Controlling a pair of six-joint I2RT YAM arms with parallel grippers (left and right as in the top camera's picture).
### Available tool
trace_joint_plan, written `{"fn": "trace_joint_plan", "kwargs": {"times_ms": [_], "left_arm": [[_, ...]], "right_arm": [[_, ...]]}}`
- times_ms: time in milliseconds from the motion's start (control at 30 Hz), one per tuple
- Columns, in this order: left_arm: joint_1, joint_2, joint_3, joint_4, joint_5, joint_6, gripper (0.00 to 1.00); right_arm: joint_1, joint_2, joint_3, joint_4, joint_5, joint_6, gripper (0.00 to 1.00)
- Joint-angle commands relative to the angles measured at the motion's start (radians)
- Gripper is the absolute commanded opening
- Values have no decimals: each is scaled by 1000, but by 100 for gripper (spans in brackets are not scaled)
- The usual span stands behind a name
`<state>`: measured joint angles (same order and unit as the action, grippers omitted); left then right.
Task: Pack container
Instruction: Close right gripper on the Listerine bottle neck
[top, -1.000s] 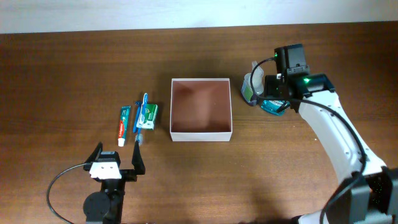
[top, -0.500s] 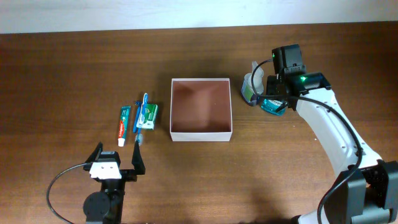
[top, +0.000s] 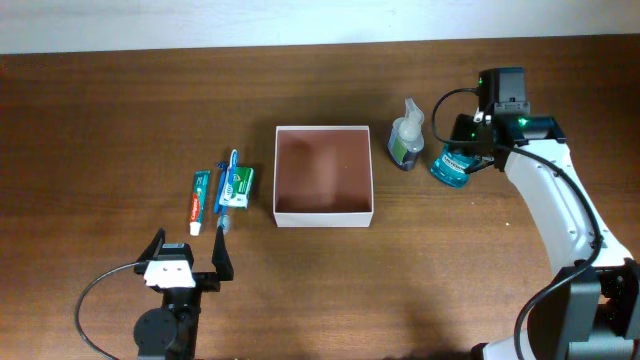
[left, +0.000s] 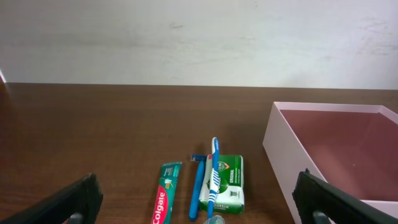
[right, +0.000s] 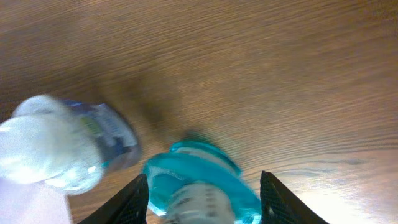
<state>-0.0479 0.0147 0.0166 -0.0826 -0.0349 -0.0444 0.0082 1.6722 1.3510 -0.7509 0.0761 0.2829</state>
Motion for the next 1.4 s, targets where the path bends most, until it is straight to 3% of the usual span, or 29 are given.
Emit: {"fn": "trace_joint_plan", "kwargs": {"times_ms": [0,133,533,1367], "left_arm": [[5,-7,-8,3,-7,19,99],[5,-7,-8,3,-6,19,99],[5,-7,-8,3,-6,19,99],[5,-7,-8,3,-6,19,100]], "right_arm": [[12,1,16,7,-68,-16,51],[11,1,16,7,-64,-16,50],[11,0,16,6,12,-43,36],[11,-82,23,-42,14,-148,30]]}}
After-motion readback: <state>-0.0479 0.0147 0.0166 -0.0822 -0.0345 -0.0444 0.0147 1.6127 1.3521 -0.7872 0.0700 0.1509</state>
